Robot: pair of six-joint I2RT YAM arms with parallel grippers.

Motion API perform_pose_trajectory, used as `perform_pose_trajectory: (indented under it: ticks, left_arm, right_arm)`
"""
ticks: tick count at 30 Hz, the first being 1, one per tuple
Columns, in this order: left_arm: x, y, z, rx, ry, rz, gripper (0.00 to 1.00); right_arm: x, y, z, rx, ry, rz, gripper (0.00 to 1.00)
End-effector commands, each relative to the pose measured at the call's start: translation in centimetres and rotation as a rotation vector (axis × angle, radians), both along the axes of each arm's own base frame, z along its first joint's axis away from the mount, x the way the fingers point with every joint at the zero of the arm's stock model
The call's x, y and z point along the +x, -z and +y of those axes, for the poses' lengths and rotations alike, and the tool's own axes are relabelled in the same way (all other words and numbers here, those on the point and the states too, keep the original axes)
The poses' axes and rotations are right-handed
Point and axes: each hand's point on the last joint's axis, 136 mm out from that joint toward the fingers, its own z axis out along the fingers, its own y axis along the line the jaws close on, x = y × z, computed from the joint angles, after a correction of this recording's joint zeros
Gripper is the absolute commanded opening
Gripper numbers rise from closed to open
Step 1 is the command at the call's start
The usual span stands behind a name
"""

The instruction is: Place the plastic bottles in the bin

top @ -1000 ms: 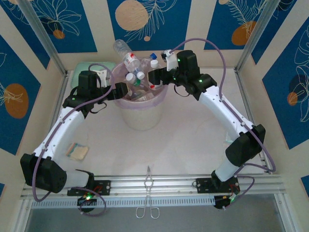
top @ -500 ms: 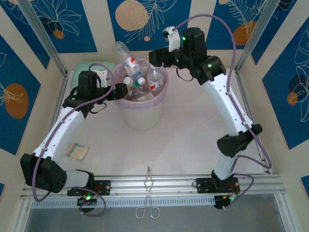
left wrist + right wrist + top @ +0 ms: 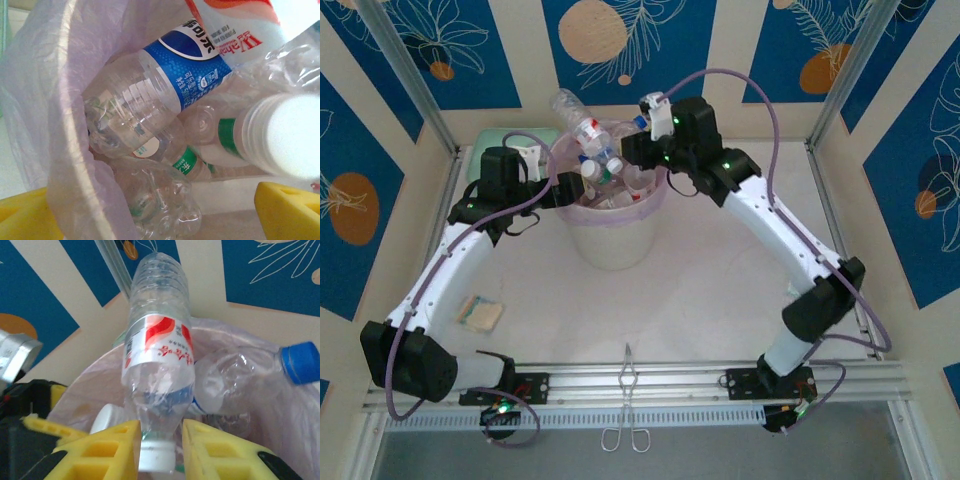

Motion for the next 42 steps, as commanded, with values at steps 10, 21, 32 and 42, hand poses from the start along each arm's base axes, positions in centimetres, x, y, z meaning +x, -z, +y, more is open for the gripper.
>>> perform_pose_trajectory:
  ticks: [10,21,32,42]
  left_arm:
    - [-1.4,-7.2,-1.2,-0.076,0.093,-0.143,0.94]
    - [1.6,-14.5,-0.4,-0.058,0.038,-0.267,1.00]
    - [12.2,-12.7,0.9,0.084,-0.125,-0.284,1.00]
    - [16.3,-9.7,-0.1,0.069,-0.118,-0.234,1.00]
  right_arm:
    - [0.0,3.7,-2.0,-0.073,0.043,0.170,0.57]
    - [-0.2,-2.4,-3.2,-0.012,0.033,0.059,0.77]
    - [-2.4,-3.7,-5.2,0.022,0.044,0.049,0.82]
    - [-3.1,-2.6,-7.1,0.027,0.087,0.076,0.82]
